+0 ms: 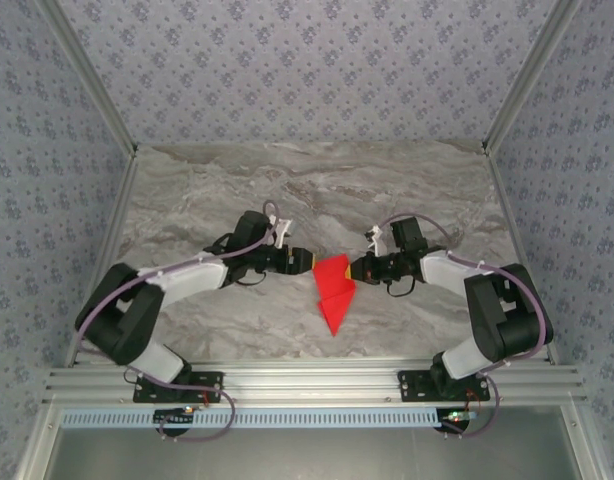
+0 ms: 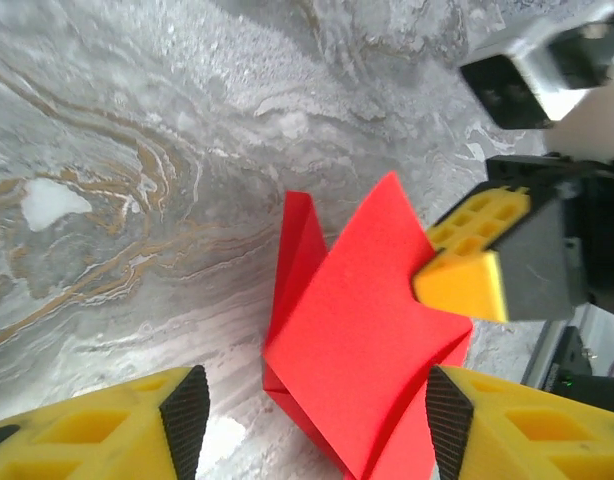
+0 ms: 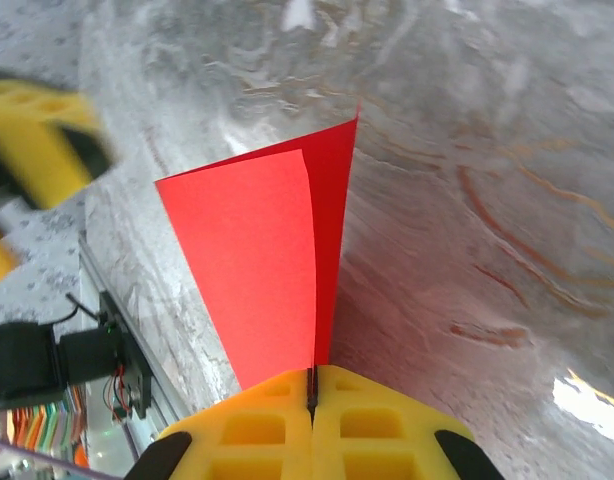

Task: Fold a paper plane with a square sheet of paper (fold left side to right side)
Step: Place the paper at the center of the table.

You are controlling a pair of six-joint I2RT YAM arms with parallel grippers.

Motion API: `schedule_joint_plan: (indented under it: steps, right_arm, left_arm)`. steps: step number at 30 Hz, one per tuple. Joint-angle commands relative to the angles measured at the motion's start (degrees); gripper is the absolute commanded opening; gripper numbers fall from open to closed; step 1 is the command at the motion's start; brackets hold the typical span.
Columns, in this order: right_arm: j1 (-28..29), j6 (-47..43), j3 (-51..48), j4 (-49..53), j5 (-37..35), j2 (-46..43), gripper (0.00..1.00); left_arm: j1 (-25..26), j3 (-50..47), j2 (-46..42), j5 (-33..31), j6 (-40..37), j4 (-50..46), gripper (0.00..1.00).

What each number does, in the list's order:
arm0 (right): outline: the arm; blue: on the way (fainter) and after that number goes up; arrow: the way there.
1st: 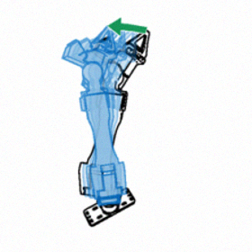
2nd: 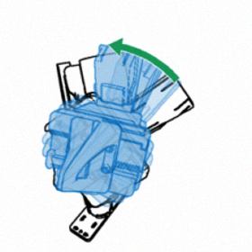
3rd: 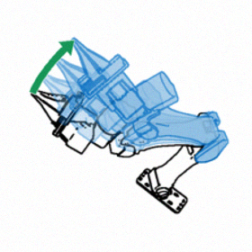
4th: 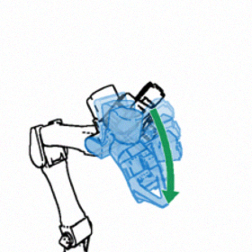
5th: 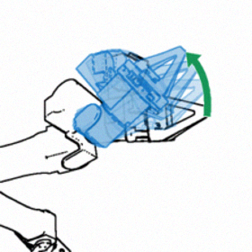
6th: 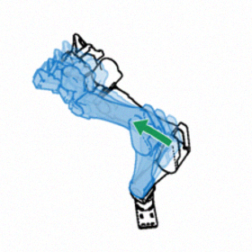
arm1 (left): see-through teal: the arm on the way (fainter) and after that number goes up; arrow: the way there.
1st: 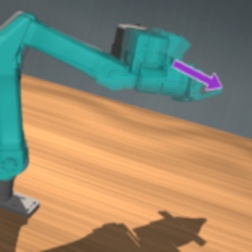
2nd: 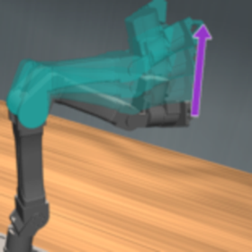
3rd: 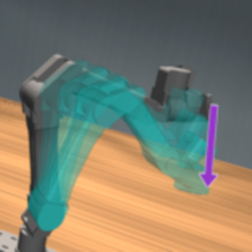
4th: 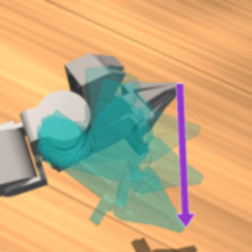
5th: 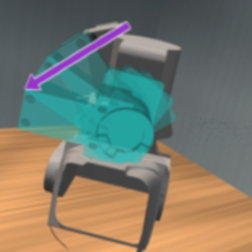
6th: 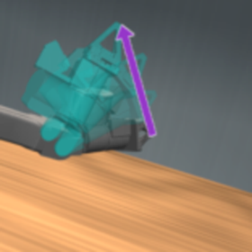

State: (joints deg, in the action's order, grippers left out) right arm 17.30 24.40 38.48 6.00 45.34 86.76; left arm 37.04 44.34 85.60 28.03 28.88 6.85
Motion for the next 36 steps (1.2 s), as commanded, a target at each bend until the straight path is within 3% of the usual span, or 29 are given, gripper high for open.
schedule_joint_plan:
  steps: [1, 6, 12, 23, 36]
  right_arm:
    - [0.28, 5.83, 3.26, 5.72, -5.5, -0.18, 0.05]
    - [0.91, 11.1, 6.4, 6.2, -7.0, 1.08, 0.06]
    - [3.17, 11.24, 9.76, 8.78, -9.43, 4.05, 0.06]
    - [4.52, 13.69, 10.25, 8.99, -11.18, 4.66, 0.06]
    - [4.67, 14.18, 10.65, 8.75, -11.47, 5.7, 0.06]
  left_arm:
    - [6.07, 2.59, -6.32, -10.26, -6.59, -11.38, 0.6]
    - [18.03, 4.32, -7.54, -20.74, -5.62, -17.94, 0.6]
    - [26.23, 7.21, -0.58, -26.89, -1.91, -16.61, 0.62]
    - [31.25, 17.11, 11.69, -41.74, 0.29, -25.82, 0.65]
    - [34.07, 22.26, 18.96, -48.22, 1.87, -30.7, 0.58]
